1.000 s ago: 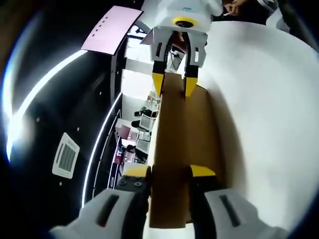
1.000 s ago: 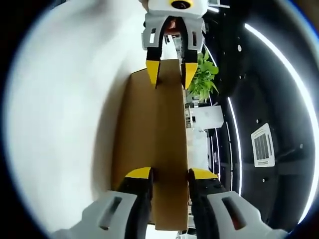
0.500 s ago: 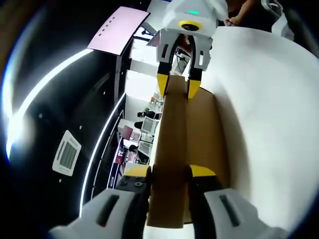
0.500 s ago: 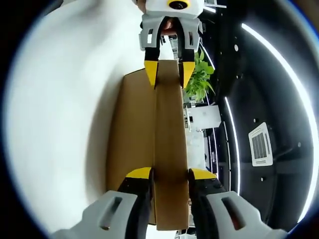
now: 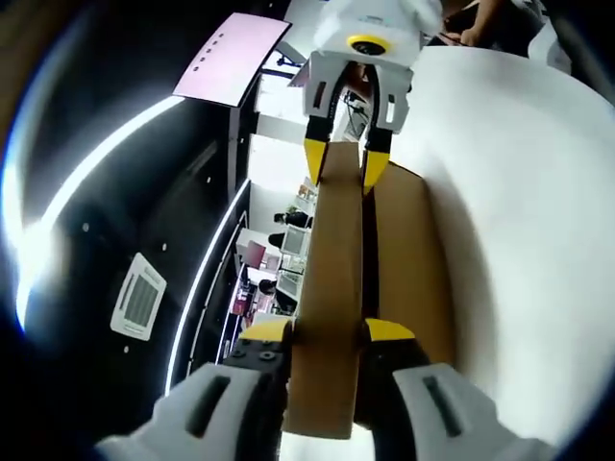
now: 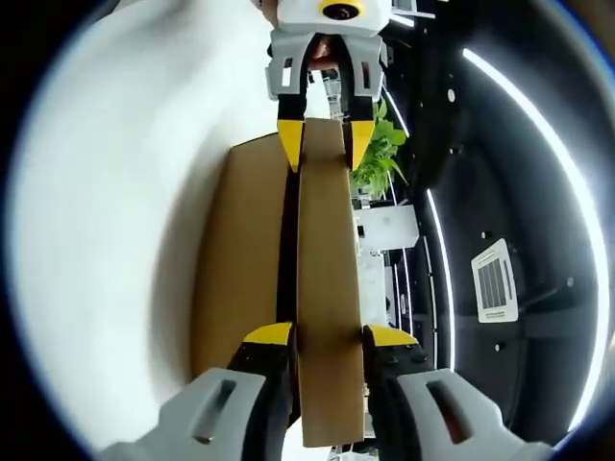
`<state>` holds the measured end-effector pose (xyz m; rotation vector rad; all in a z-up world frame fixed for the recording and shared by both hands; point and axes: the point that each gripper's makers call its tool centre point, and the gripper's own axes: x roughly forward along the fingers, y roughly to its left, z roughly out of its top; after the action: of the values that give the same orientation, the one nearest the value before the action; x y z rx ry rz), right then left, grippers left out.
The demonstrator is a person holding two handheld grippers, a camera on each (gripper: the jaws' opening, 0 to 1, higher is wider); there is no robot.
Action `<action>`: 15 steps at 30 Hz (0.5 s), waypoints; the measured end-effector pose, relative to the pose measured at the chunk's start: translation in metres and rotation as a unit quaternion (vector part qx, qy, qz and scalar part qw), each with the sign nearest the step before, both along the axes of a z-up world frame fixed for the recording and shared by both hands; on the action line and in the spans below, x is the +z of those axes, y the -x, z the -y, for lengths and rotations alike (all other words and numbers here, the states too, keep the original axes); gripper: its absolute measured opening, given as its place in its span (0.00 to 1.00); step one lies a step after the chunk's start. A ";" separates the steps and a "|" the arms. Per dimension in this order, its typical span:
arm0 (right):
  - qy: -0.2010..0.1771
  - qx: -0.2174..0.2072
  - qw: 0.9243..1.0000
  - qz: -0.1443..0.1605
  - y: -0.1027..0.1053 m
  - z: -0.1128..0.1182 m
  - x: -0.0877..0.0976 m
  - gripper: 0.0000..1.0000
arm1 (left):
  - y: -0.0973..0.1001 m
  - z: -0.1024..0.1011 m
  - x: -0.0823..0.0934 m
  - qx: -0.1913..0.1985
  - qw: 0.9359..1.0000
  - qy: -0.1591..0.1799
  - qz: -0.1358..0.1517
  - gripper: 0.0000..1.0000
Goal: Operate the shoe box by opening the lid, removing the specified soft item, and placing it in the target area until the item is outside and the box remains undamaged.
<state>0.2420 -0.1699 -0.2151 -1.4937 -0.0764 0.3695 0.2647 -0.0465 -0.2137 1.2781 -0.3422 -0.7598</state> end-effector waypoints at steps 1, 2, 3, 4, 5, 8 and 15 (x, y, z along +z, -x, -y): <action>-0.001 0.000 1.000 0.001 -0.001 0.000 0.001 0.27 | 0.000 0.000 0.001 0.000 1.000 0.001 0.000 0.29; -0.002 0.000 1.000 0.002 -0.001 0.000 0.002 0.27 | 0.000 0.000 0.000 -0.001 1.000 0.002 0.000 0.29; -0.002 0.000 1.000 0.003 -0.002 0.000 0.002 0.27 | 0.000 0.000 0.000 -0.001 1.000 0.001 0.001 0.28; -0.002 0.000 1.000 0.004 -0.002 0.000 0.002 0.27 | 0.000 0.001 -0.001 -0.001 1.000 0.001 0.001 0.28; -0.002 0.000 1.000 0.005 -0.002 -0.001 0.003 0.27 | 0.000 0.001 -0.001 -0.001 1.000 0.001 0.000 0.28; 0.000 0.001 1.000 0.010 -0.004 -0.001 0.005 0.27 | 0.000 0.001 0.002 -0.003 1.000 0.003 -0.001 0.28; 0.004 0.002 0.999 0.036 -0.008 -0.002 0.014 0.26 | -0.001 0.002 0.007 -0.005 1.000 0.009 0.004 0.28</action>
<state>0.2499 -0.1678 -0.2013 -1.5152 -0.1356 0.3199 0.2658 -0.0489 -0.2065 1.2642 -0.3613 -0.7600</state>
